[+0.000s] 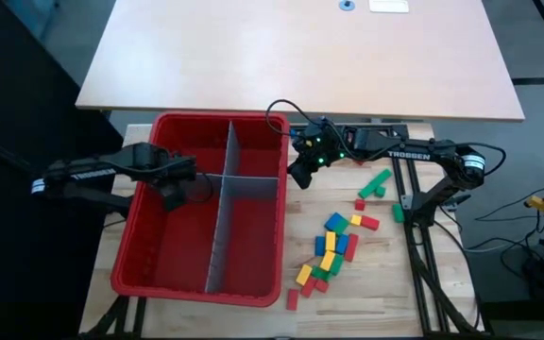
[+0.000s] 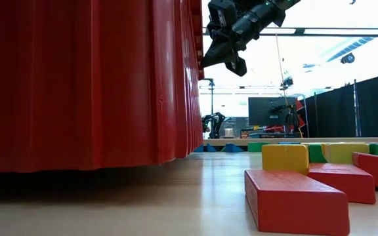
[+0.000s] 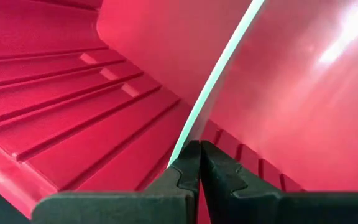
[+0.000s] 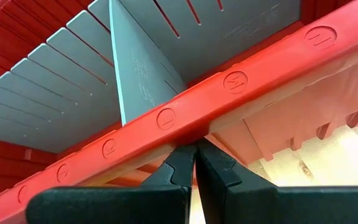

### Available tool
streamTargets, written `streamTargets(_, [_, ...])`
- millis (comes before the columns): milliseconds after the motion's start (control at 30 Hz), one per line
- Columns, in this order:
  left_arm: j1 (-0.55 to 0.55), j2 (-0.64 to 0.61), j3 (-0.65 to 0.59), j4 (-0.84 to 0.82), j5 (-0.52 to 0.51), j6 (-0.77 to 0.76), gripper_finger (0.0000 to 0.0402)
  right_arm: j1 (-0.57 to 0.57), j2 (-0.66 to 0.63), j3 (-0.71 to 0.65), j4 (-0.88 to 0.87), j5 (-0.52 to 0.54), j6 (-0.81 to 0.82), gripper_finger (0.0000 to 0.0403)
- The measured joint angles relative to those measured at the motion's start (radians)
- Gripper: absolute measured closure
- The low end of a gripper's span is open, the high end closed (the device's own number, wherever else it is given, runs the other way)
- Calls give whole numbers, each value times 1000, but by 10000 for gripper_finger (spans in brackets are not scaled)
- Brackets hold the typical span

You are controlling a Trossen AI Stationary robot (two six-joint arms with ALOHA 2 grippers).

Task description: Sort blocks

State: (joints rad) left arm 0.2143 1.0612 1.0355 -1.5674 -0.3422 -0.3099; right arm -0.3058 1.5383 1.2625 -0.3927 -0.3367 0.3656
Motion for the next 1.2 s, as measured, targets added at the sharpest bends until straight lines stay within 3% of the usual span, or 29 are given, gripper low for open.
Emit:
streamTargets(133, [1, 1, 0, -3, 26, 1, 401, 0, 0, 0, 0, 0, 0, 403])
streamTargets(300, [2, -9, 0, -6, 190, 13, 401, 0, 0, -2, -6, -3, 9, 403])
streamTargets(400, [3, -20, 0, -6, 205, 5, 401, 0, 0, -2, -6, -4, 13, 403])
streamTargets(733, [17, -17, 0, -4, 40, -7, 401, 0, 0, -2, -6, -4, 16, 403])
streamTargets(1200, [45, 19, 0, -3, -63, 14, 401, 0, 1, -2, 0, -3, 16, 403])
